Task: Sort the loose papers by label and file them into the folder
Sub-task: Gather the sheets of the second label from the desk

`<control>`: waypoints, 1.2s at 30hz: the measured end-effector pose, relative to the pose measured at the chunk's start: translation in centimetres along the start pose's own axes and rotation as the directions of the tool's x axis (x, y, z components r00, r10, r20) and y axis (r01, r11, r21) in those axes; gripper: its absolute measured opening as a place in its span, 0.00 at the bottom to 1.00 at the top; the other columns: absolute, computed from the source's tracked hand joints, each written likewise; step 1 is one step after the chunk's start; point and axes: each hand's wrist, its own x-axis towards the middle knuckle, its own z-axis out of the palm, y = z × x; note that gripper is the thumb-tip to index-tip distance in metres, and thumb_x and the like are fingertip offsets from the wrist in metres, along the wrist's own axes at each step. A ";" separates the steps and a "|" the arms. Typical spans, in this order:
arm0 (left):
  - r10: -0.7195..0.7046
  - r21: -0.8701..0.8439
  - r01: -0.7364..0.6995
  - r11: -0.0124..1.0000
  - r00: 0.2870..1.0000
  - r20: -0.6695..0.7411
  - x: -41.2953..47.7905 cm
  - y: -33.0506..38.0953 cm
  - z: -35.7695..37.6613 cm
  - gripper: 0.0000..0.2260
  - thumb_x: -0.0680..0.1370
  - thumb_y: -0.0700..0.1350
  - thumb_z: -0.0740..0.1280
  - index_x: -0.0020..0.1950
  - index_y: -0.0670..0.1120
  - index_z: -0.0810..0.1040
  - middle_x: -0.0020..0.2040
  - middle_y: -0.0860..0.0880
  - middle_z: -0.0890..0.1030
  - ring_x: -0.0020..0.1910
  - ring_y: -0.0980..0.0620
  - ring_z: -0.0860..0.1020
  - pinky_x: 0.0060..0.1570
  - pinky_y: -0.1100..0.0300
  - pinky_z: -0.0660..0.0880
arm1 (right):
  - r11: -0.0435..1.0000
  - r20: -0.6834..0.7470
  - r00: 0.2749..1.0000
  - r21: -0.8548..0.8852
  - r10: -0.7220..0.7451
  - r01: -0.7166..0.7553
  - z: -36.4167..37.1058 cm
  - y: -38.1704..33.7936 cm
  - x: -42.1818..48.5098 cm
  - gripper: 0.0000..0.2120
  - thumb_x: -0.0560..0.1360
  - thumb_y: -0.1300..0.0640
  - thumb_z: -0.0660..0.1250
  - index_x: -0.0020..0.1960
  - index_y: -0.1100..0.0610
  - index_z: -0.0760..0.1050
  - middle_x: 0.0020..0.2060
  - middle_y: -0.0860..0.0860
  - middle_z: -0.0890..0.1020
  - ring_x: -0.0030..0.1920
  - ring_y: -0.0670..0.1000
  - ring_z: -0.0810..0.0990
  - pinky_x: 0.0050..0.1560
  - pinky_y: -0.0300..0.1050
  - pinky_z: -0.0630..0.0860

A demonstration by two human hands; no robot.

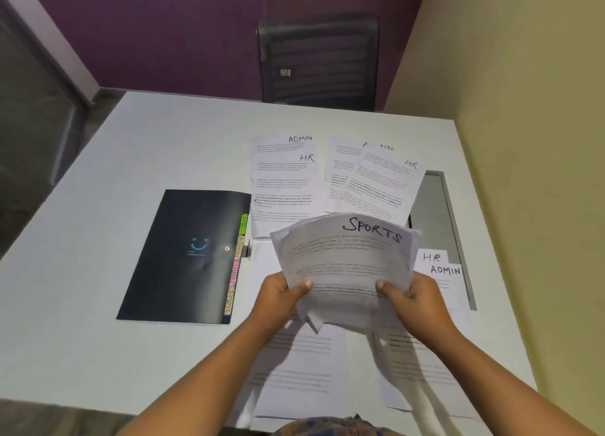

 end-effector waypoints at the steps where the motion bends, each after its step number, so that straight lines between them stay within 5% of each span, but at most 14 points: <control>1: -0.013 0.015 0.013 1.000 1.000 0.004 -0.3 -0.1 -0.4 0.08 0.79 0.43 0.69 0.56 0.45 0.84 0.53 0.51 0.86 0.53 0.53 0.84 0.51 0.59 0.80 | 1.000 -0.008 1.000 -0.007 -0.018 0.018 0.2 -0.3 -0.1 0.04 0.76 0.56 0.71 0.46 0.56 0.82 0.37 0.50 0.85 0.40 0.52 0.85 0.40 0.51 0.81; 3: -0.040 0.003 0.040 0.999 0.999 -0.023 -0.9 -0.1 -1.4 0.06 0.79 0.44 0.68 0.52 0.46 0.84 0.49 0.51 0.87 0.50 0.52 0.84 0.50 0.58 0.80 | 0.999 -0.036 0.998 0.012 -0.046 0.047 0.6 -1.1 -0.4 0.08 0.75 0.54 0.72 0.41 0.58 0.82 0.34 0.54 0.86 0.36 0.53 0.84 0.37 0.50 0.79; 6: -0.042 -0.026 0.043 0.999 0.999 0.022 -2.4 0.5 -2.5 0.07 0.80 0.44 0.67 0.52 0.46 0.83 0.49 0.52 0.87 0.48 0.55 0.85 0.46 0.62 0.80 | 0.980 -0.073 0.997 0.200 0.021 -0.006 1.1 -2.6 -0.4 0.02 0.76 0.57 0.72 0.46 0.51 0.83 0.36 0.44 0.86 0.37 0.44 0.85 0.37 0.38 0.78; 10: -0.001 0.036 0.002 0.999 1.000 -0.012 -4.0 0.5 -3.4 0.07 0.81 0.45 0.65 0.53 0.51 0.83 0.50 0.55 0.86 0.49 0.56 0.84 0.47 0.62 0.80 | 0.882 -0.022 0.987 0.454 0.156 -0.130 2.2 -3.7 0.2 0.12 0.76 0.58 0.71 0.60 0.55 0.81 0.50 0.50 0.87 0.51 0.53 0.86 0.57 0.55 0.80; 13: -0.011 -0.063 0.007 0.998 0.998 -0.068 -4.3 1.0 -4.0 0.08 0.82 0.44 0.64 0.54 0.47 0.83 0.49 0.51 0.87 0.49 0.51 0.85 0.46 0.60 0.80 | 0.903 0.056 0.983 0.389 0.176 -0.184 3.3 -4.1 -0.4 0.10 0.77 0.54 0.71 0.58 0.52 0.81 0.49 0.49 0.87 0.50 0.52 0.86 0.56 0.53 0.80; 18: -0.001 -0.110 0.003 0.994 1.000 0.014 -4.3 1.1 -5.9 0.09 0.82 0.42 0.64 0.57 0.44 0.82 0.51 0.48 0.86 0.51 0.48 0.85 0.49 0.57 0.81 | 0.959 -0.051 0.992 0.265 0.114 -0.096 5.4 -4.4 -2.2 0.04 0.78 0.55 0.68 0.48 0.46 0.80 0.43 0.42 0.85 0.44 0.44 0.83 0.42 0.41 0.76; 24: -0.225 0.046 0.221 0.974 0.957 0.185 -4.6 -0.5 -8.6 0.10 0.78 0.45 0.70 0.50 0.39 0.77 0.40 0.49 0.84 0.36 0.49 0.85 0.29 0.60 0.77 | 0.956 -0.156 0.969 0.254 0.189 -0.146 6.5 -4.6 -3.0 0.04 0.78 0.55 0.69 0.45 0.53 0.78 0.38 0.47 0.83 0.40 0.51 0.82 0.42 0.47 0.77; 27: -0.223 0.210 0.229 0.951 0.973 -0.051 -4.0 -2.7 -10.2 0.11 0.77 0.51 0.69 0.45 0.43 0.78 0.34 0.50 0.80 0.36 0.48 0.84 0.38 0.51 0.79 | 0.948 -0.164 0.961 0.265 0.223 -0.175 6.9 -4.8 -3.4 0.06 0.78 0.55 0.69 0.43 0.50 0.78 0.39 0.49 0.84 0.40 0.54 0.84 0.46 0.51 0.80; 30: 0.073 0.592 0.143 0.793 0.943 -0.326 -2.9 -5.7 -12.3 0.11 0.74 0.52 0.70 0.52 0.47 0.79 0.47 0.52 0.79 0.51 0.47 0.79 0.49 0.54 0.75 | 0.943 -0.175 0.953 0.268 0.247 -0.195 7.2 -4.8 -4.2 0.05 0.78 0.55 0.69 0.44 0.51 0.78 0.38 0.50 0.84 0.40 0.55 0.84 0.45 0.51 0.79; 33: 0.153 0.871 0.164 0.462 0.953 -0.261 -1.8 -8.1 -14.2 0.32 0.69 0.60 0.71 0.68 0.46 0.71 0.72 0.42 0.69 0.73 0.40 0.65 0.66 0.48 0.68 | 0.943 -0.171 0.951 0.258 0.258 -0.209 7.7 -5.0 -5.1 0.06 0.78 0.56 0.69 0.42 0.51 0.77 0.37 0.50 0.84 0.39 0.54 0.83 0.42 0.47 0.77; 36: 0.159 0.937 0.164 0.308 0.962 -0.220 -1.1 -9.1 -15.6 0.44 0.63 0.65 0.71 0.73 0.44 0.67 0.76 0.37 0.62 0.76 0.36 0.59 0.70 0.41 0.63 | 0.944 -0.164 0.950 0.246 0.265 -0.221 7.9 -5.0 -5.7 0.07 0.78 0.56 0.69 0.41 0.49 0.77 0.38 0.50 0.84 0.40 0.54 0.84 0.43 0.48 0.78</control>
